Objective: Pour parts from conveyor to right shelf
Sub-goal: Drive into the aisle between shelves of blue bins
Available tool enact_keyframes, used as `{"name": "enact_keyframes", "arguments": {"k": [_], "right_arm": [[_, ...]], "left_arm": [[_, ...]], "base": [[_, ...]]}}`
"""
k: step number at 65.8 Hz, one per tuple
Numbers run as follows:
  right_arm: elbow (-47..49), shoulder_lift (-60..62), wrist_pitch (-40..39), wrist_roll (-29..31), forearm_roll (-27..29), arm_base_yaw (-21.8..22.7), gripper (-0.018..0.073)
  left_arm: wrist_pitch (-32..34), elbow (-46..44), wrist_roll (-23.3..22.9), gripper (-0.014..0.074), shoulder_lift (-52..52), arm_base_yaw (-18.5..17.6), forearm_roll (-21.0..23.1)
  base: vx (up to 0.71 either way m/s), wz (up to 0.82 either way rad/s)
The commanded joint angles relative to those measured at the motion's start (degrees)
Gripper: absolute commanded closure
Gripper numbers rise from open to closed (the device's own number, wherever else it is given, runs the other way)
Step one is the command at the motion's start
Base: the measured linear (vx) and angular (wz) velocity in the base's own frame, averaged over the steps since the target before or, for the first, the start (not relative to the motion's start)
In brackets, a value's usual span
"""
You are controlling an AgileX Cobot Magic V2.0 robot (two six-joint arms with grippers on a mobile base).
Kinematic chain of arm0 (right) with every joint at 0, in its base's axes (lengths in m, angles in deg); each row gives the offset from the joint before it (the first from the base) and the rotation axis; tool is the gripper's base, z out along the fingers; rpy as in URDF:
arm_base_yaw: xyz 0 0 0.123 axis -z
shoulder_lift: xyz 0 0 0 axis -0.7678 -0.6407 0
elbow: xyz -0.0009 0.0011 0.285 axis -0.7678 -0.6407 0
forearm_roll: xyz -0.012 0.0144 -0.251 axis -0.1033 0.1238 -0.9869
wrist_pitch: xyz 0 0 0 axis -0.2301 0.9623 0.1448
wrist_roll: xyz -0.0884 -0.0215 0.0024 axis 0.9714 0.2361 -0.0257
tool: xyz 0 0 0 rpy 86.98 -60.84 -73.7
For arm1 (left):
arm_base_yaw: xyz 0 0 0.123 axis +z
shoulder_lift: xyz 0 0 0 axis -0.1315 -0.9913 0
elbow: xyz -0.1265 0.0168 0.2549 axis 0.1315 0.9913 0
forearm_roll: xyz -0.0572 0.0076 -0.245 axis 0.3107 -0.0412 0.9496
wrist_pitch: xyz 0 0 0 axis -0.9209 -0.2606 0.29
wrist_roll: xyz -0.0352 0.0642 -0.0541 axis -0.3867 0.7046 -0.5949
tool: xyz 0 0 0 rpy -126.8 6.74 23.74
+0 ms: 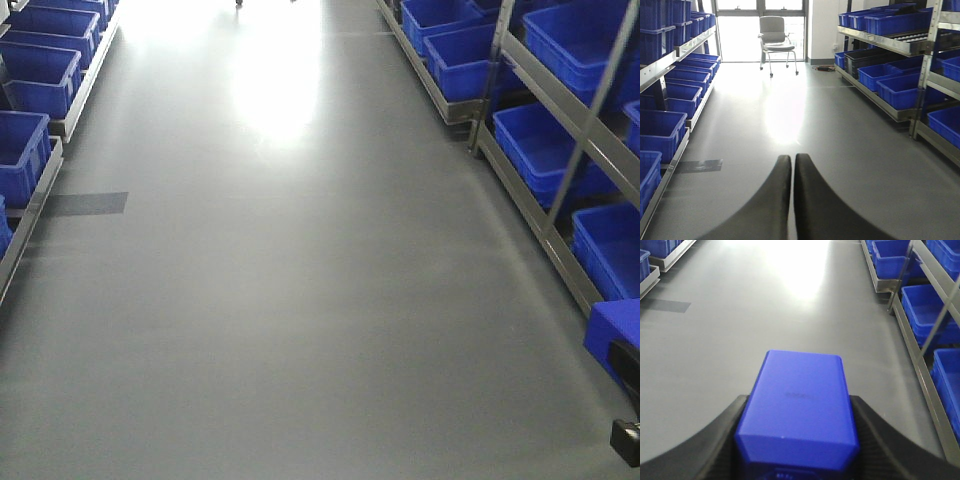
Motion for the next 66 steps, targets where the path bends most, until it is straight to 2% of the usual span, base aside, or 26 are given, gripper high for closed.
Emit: {"name": "enact_keyframes", "arguments": {"k": [1, 66], "right_arm": [[1.62, -0.33, -4.43, 0.48, -0.38, -0.07, 0.0568], [1.62, -0.33, -4.48, 0.48, -0.38, -0.07, 0.0568]], "left_arm": [[4.5, -1.12, -0.49, 0.0603, -1.01, 0.19, 0.45], [4.5, -1.12, -0.49, 0.0603, -1.01, 0.19, 0.45]], "base": [[0.7, 0.12], [0.7, 0.01]]}}
